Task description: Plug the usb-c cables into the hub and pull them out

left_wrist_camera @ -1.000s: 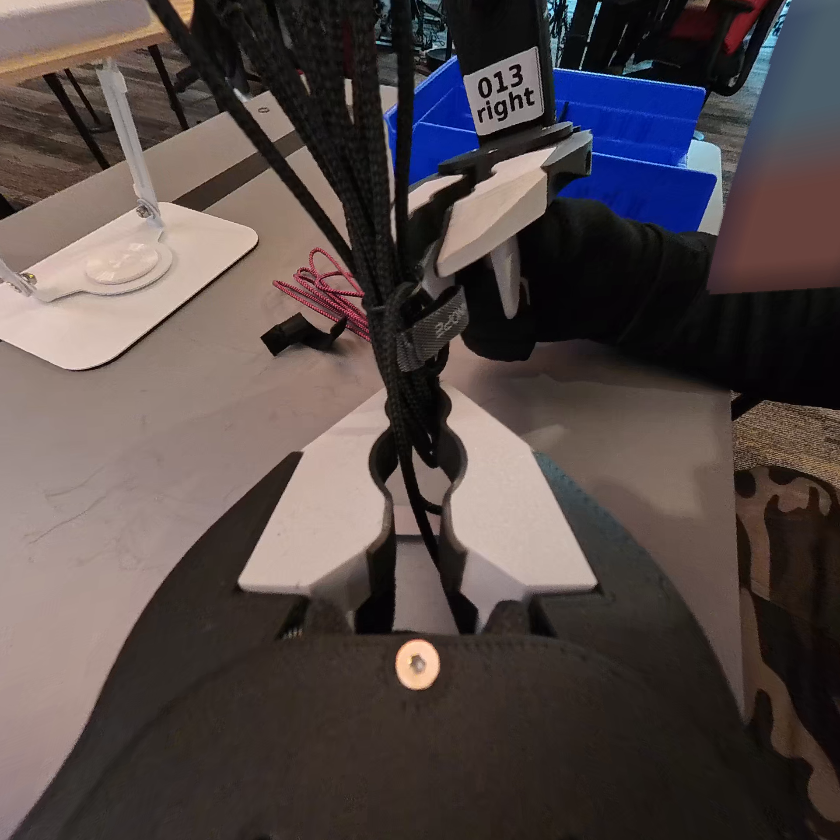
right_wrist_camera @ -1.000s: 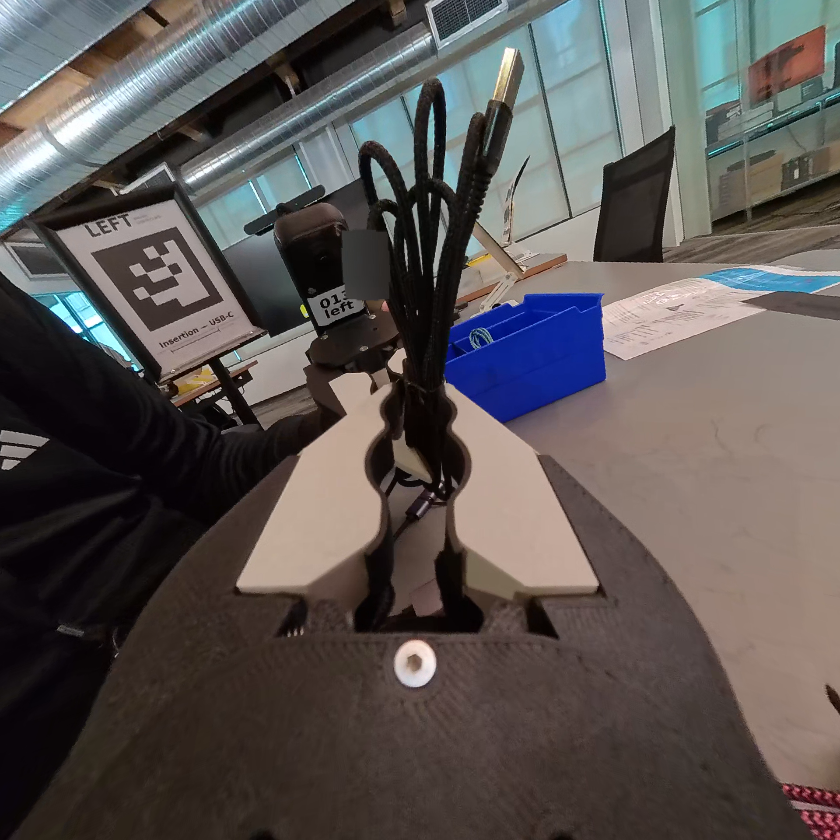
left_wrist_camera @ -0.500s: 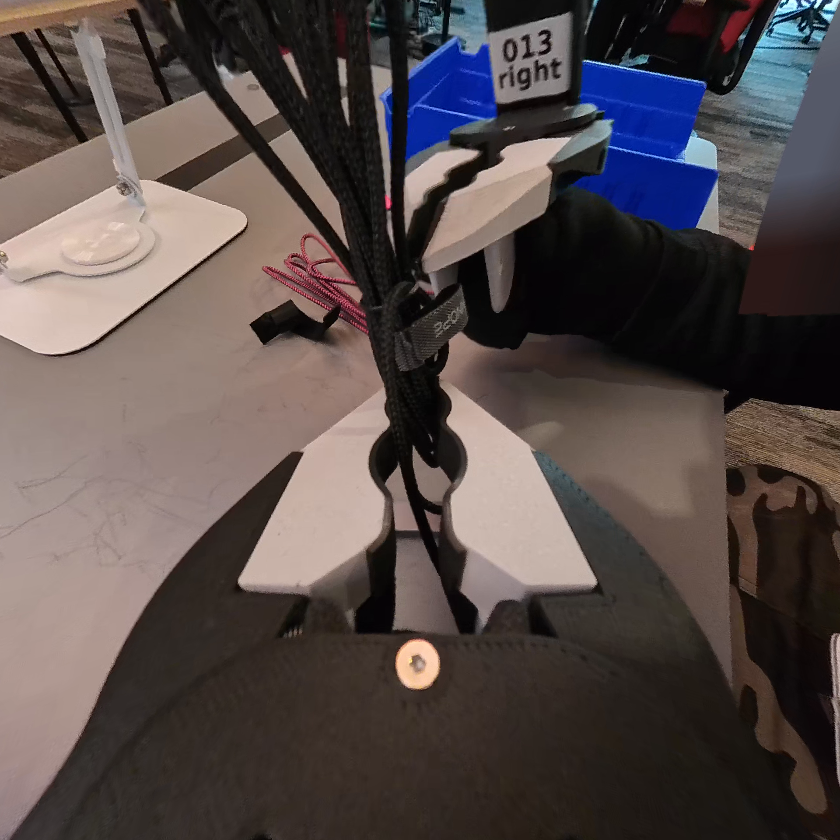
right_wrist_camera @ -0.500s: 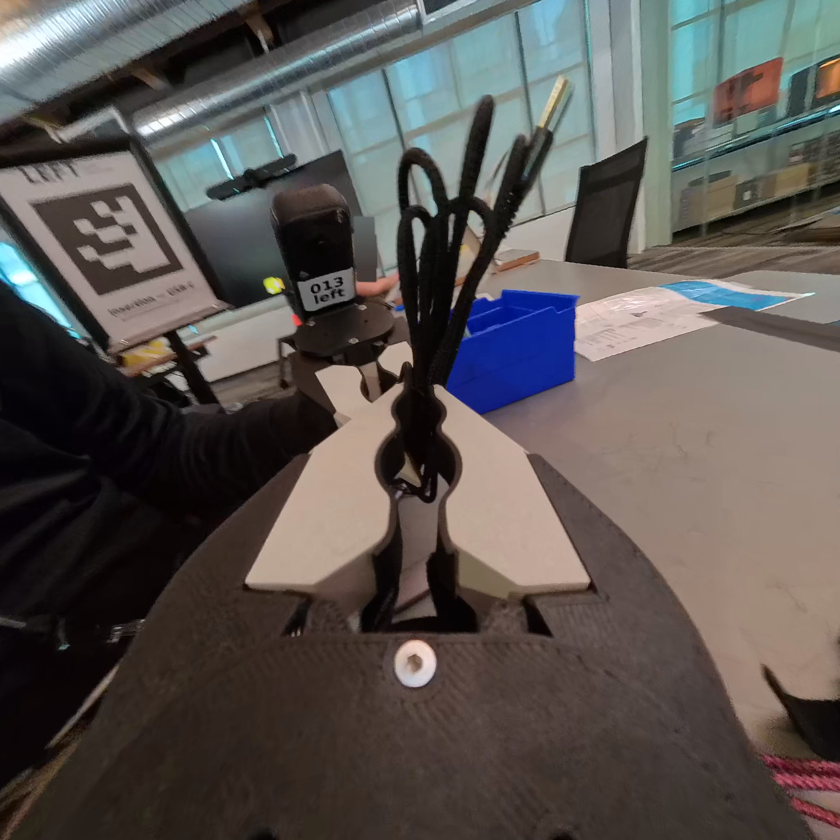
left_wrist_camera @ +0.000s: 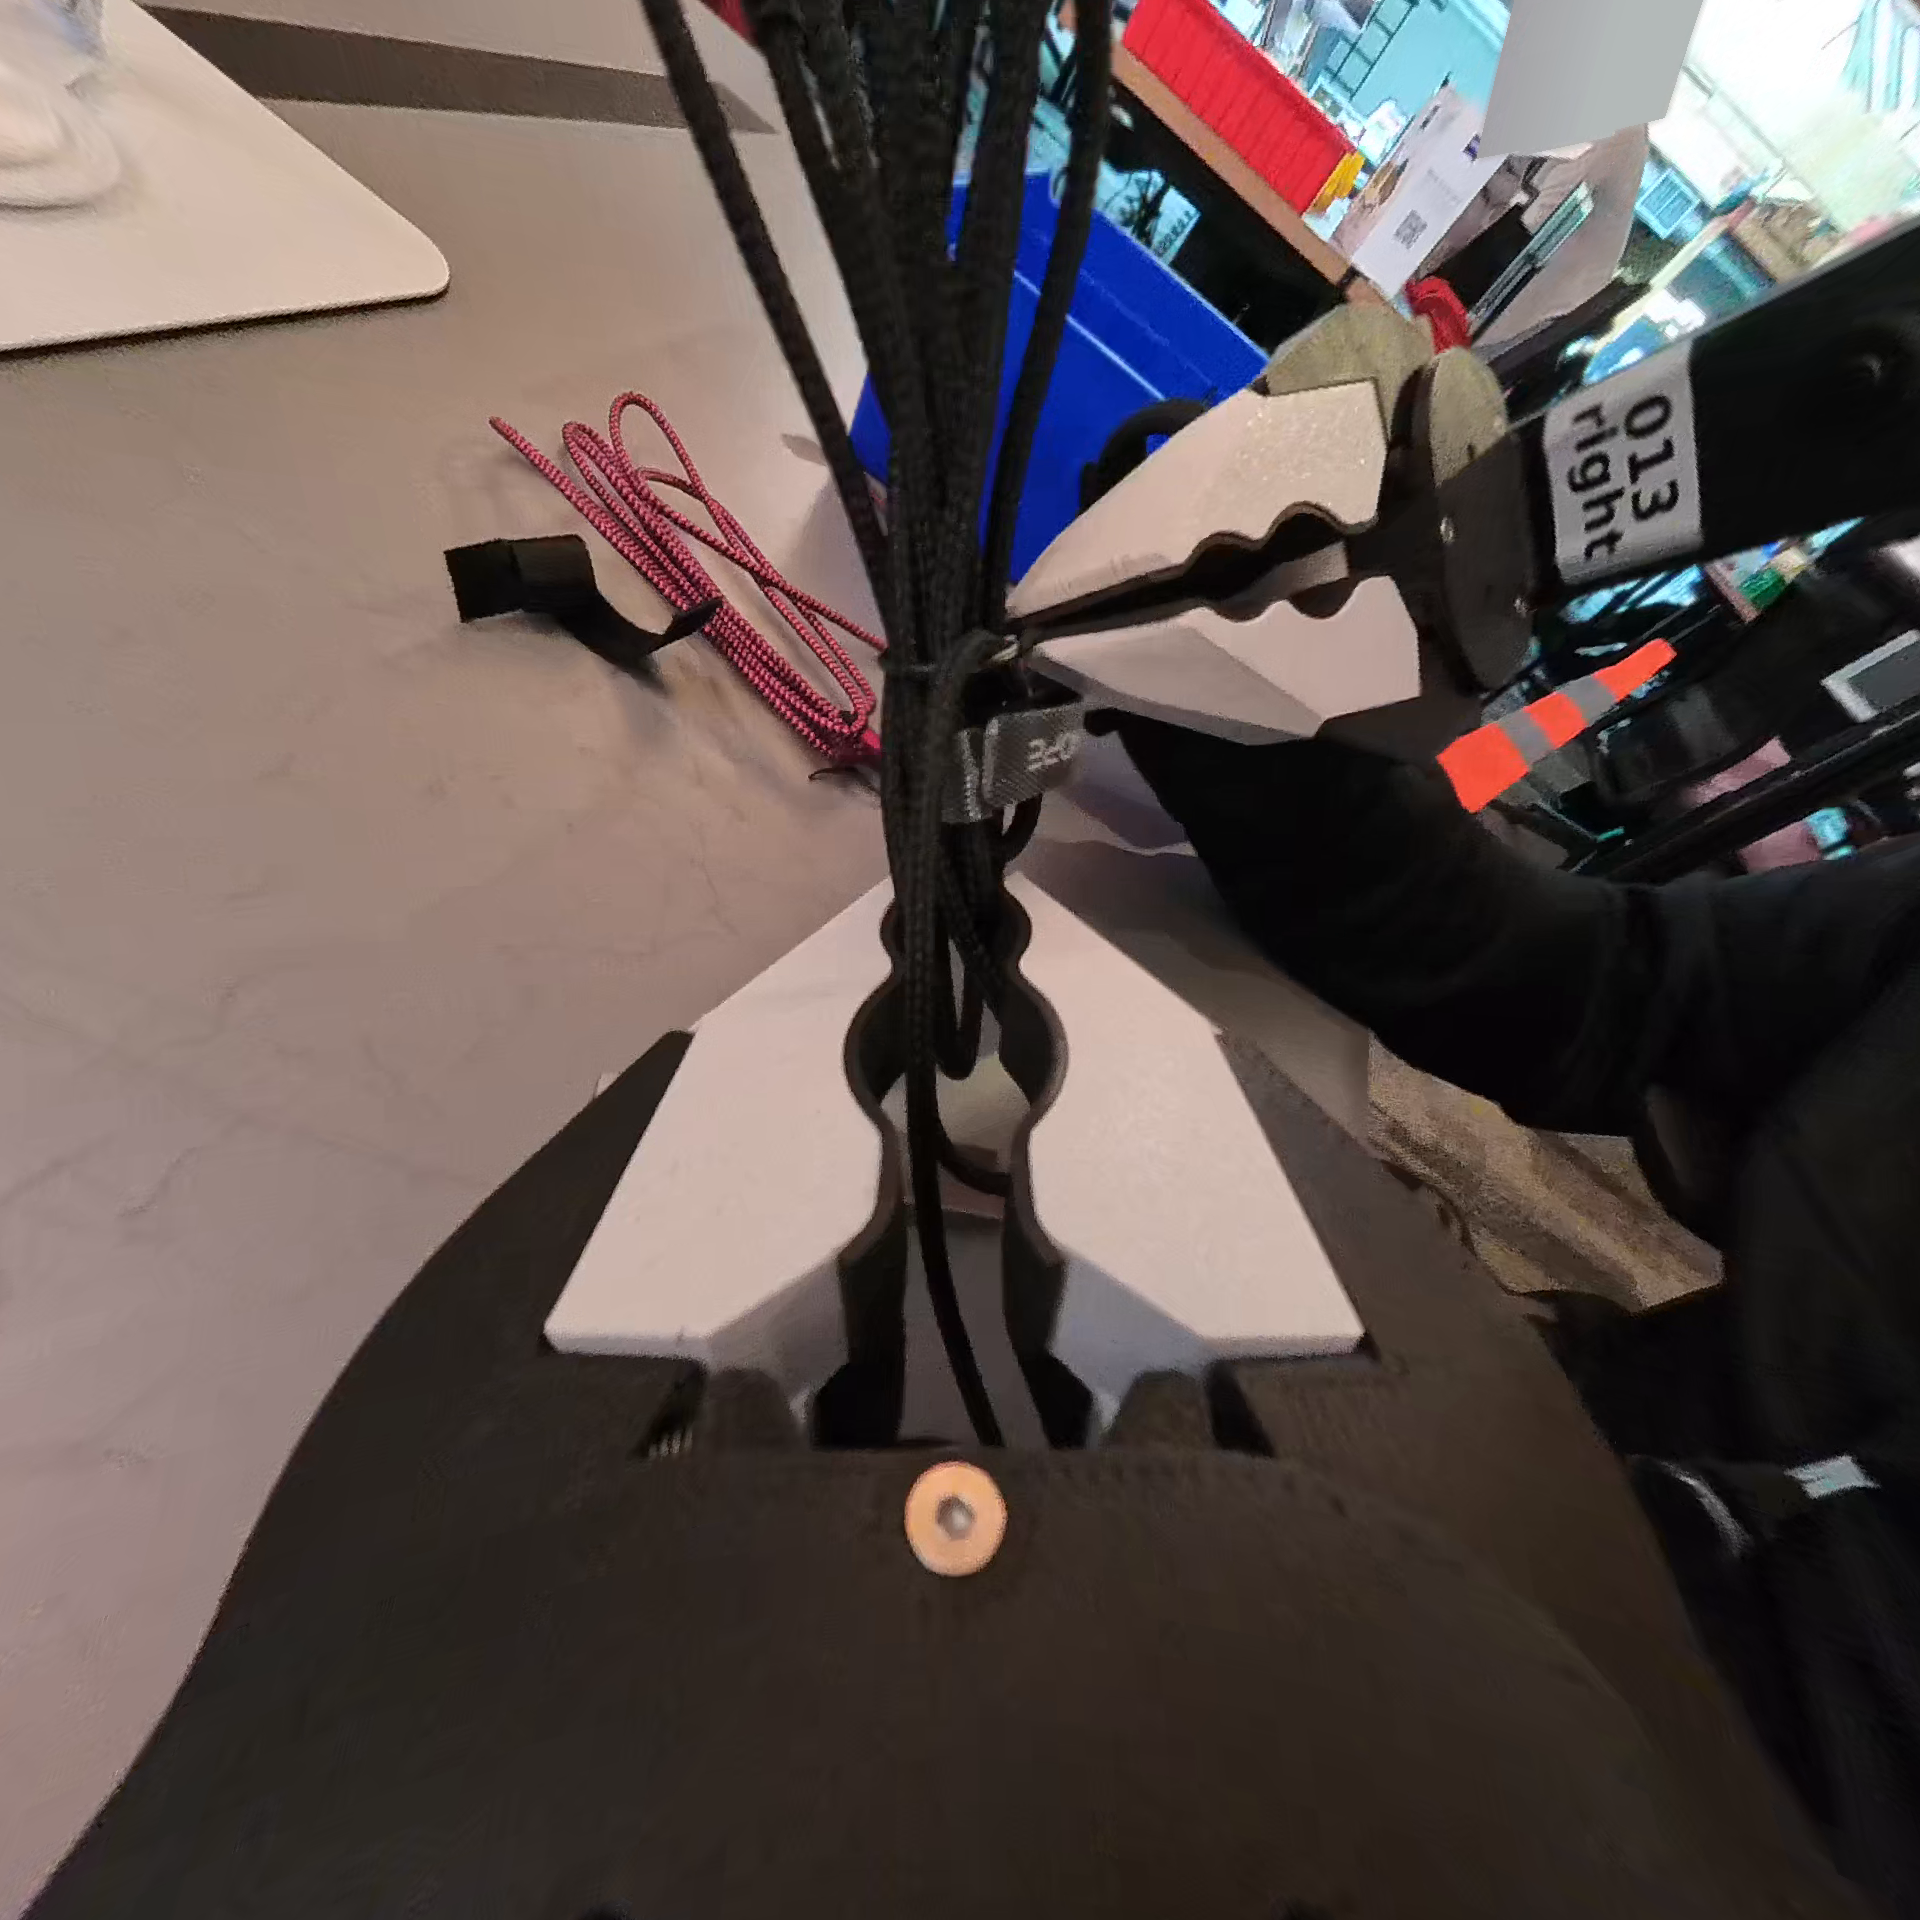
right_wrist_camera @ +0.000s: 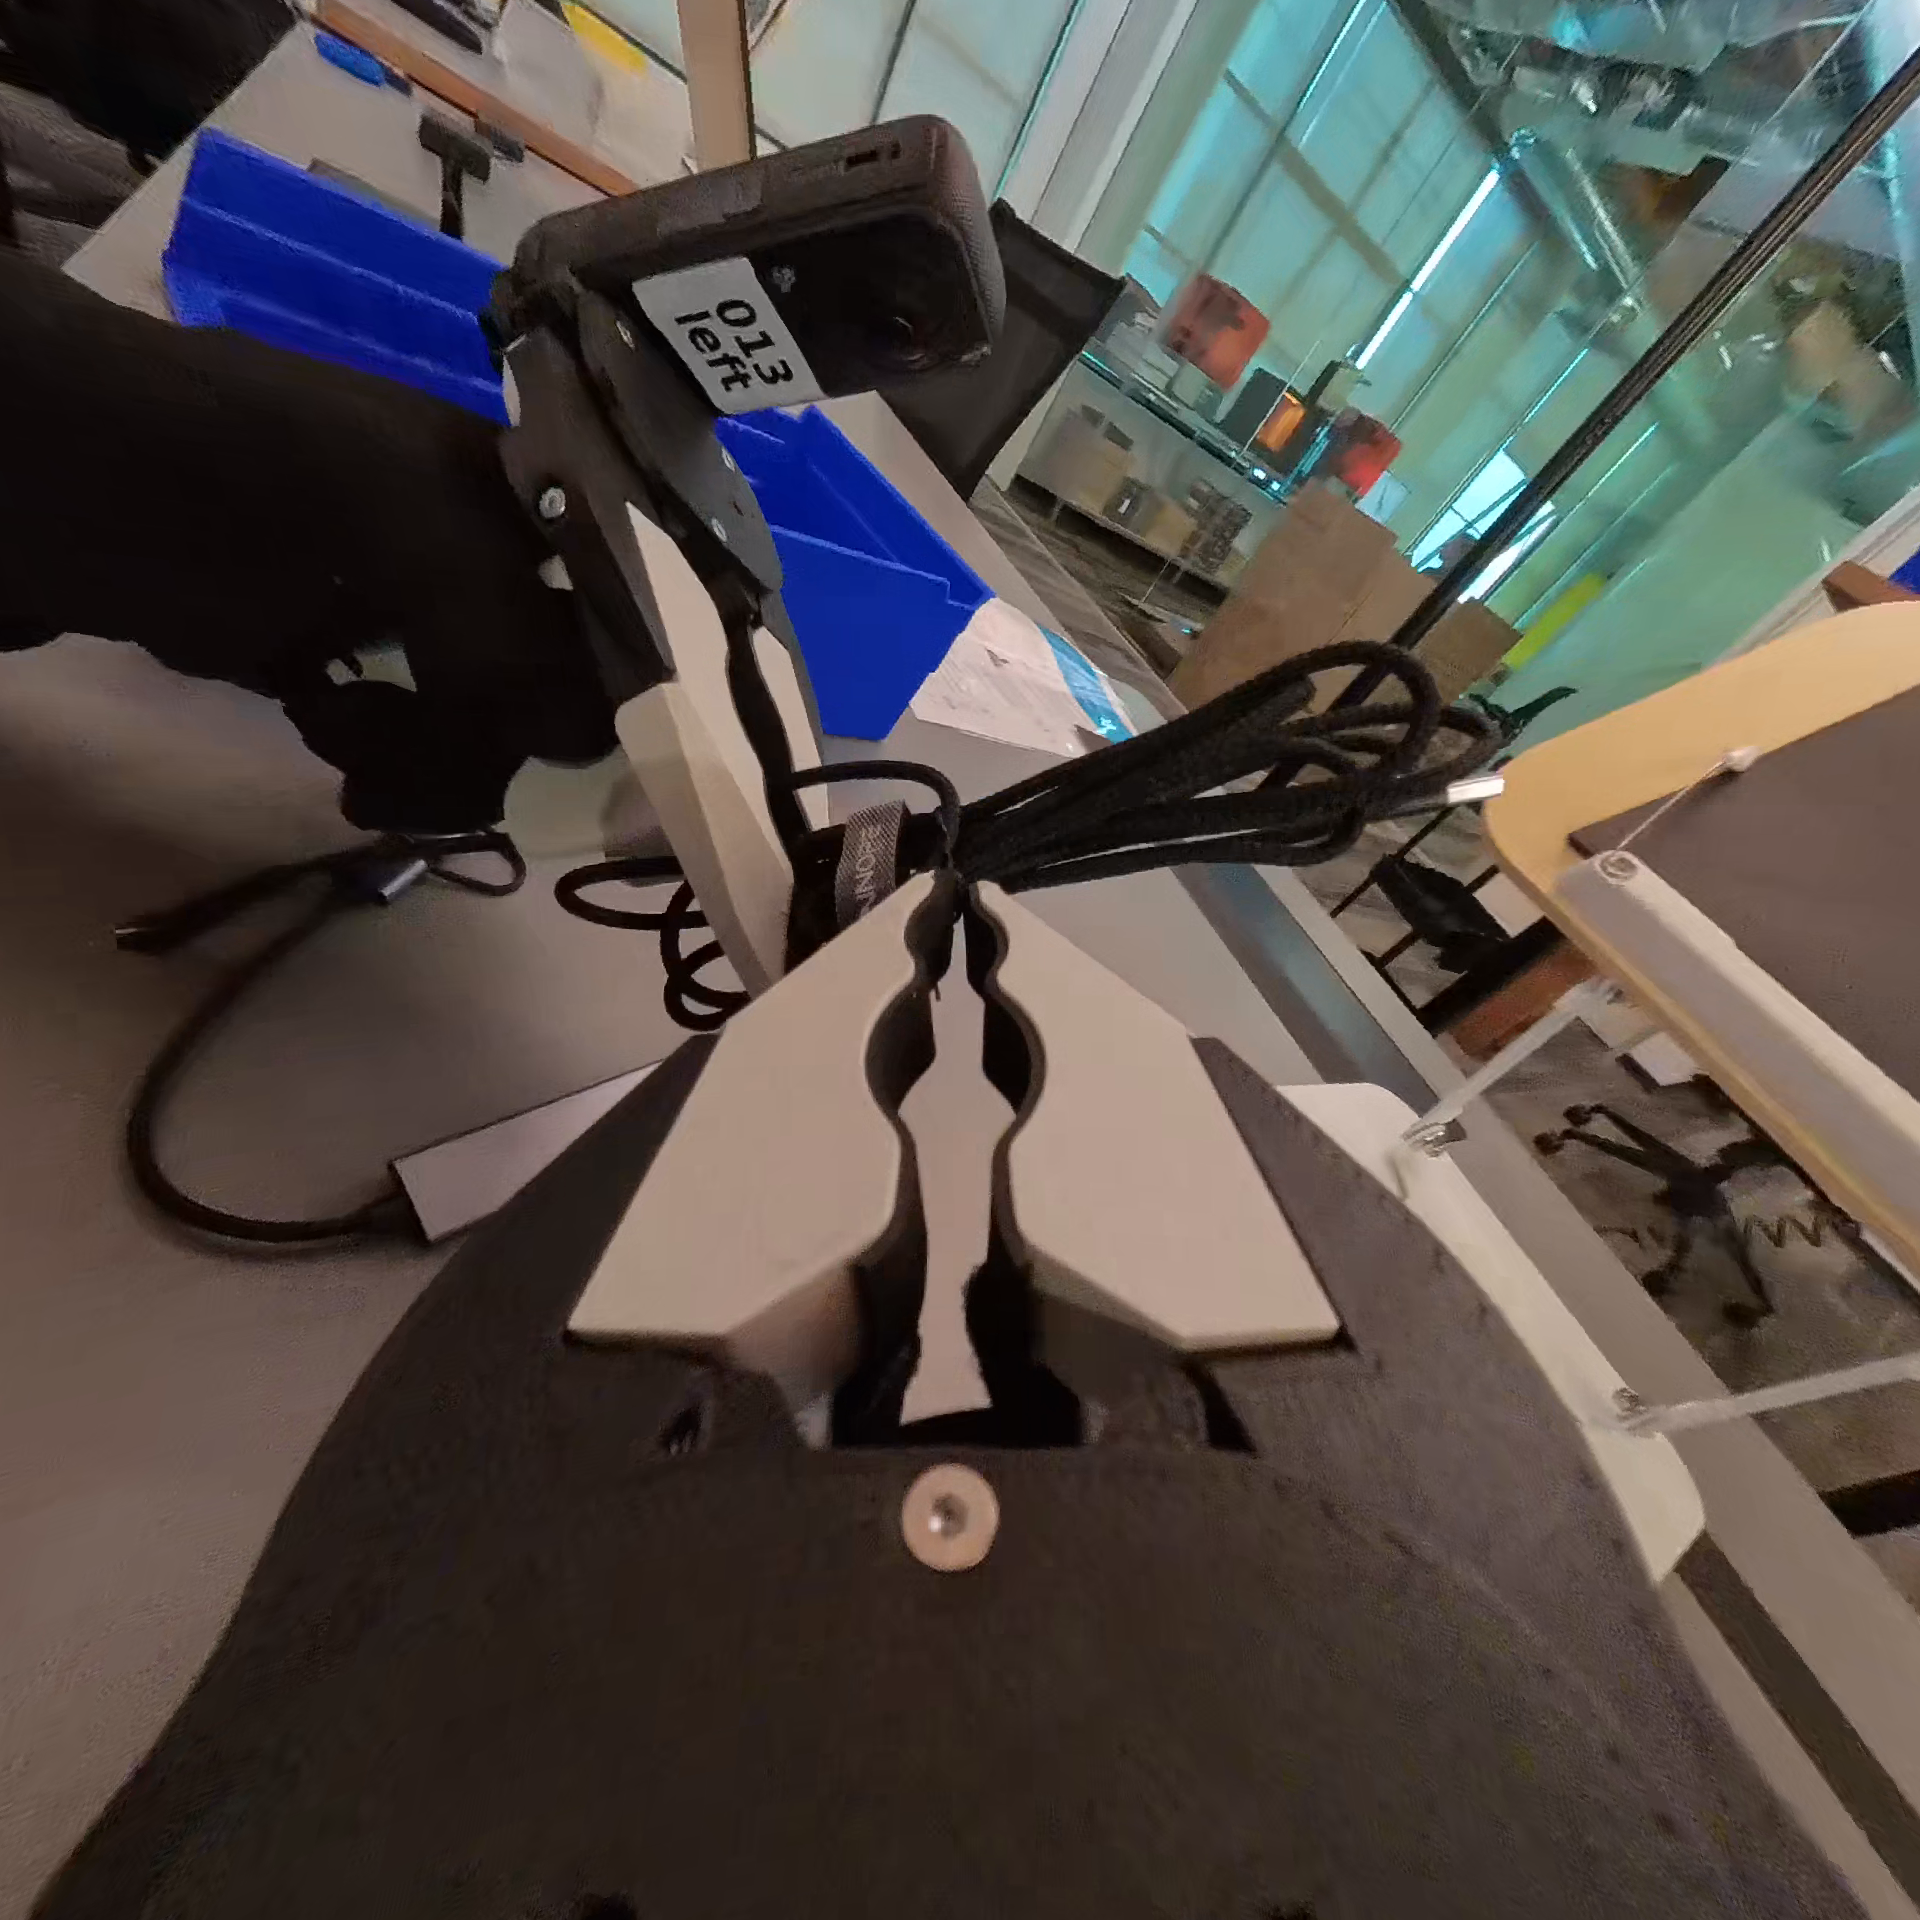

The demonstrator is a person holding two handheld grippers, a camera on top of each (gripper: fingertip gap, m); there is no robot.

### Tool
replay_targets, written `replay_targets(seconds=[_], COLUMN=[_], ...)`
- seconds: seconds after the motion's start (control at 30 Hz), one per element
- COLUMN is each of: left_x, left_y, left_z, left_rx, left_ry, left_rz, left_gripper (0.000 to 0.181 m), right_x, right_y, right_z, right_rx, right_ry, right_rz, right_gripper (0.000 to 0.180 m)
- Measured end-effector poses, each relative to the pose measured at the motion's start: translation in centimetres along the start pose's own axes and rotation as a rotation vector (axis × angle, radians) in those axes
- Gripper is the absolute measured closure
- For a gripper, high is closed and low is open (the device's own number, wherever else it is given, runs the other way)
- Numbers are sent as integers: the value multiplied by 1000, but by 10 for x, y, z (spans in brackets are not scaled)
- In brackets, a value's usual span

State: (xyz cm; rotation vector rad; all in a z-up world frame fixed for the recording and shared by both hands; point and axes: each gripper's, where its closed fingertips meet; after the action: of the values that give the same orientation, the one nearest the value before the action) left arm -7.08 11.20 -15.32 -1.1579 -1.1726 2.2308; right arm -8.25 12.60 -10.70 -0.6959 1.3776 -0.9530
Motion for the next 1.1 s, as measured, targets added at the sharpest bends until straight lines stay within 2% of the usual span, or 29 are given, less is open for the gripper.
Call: replay_targets(seconds=[0.07,0.27,0.33,0.47,0.6,0.7,0.8,0.93,1.03,1.1], left_x=[1,-7,-9,-12,-11,-11,-11,-12,-14,-14], left_y=[1,-15,-15,-17,-16,-15,-16,-17,-21,-22], left_z=[0,7,8,9,8,7,7,8,10,11], left_rx=[8,-54,-51,-36,-17,-12,-12,-15,-40,-45], left_ry=[-27,-43,-74,-126,-153,-165,-169,-171,-152,-153], left_rz=[-43,-167,-242,-352,-390,-406,-409,-414,-400,-397], left_gripper=[173,173,173,173,173,173,173,173,173,173], right_x=[0,-11,-6,1,-7,-5,-4,-4,-6,-5], right_y=[0,-14,-9,-15,-21,-22,-21,-23,-23,-22], right_z=[-1,12,8,9,14,15,16,17,17,16], right_rx=[-21,-211,-184,-221,-283,-284,-277,-281,-290,-277], right_ry=[-29,-235,-284,-379,-400,-411,-415,-417,-410,-410], right_rz=[-77,-551,-619,-718,-797,-785,-781,-763,-771,-762], right_gripper=[180,172,165,164,166,177,180,180,169,171])
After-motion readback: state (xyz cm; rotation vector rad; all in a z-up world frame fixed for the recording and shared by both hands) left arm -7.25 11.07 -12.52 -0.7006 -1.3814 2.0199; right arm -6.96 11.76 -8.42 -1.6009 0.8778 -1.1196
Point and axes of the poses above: each gripper's, where its closed fingertips meet, z back along the fingers, y out of its underside, x = y × z across the jaws, and after that the axes turned 3 degrees about y, right-handed
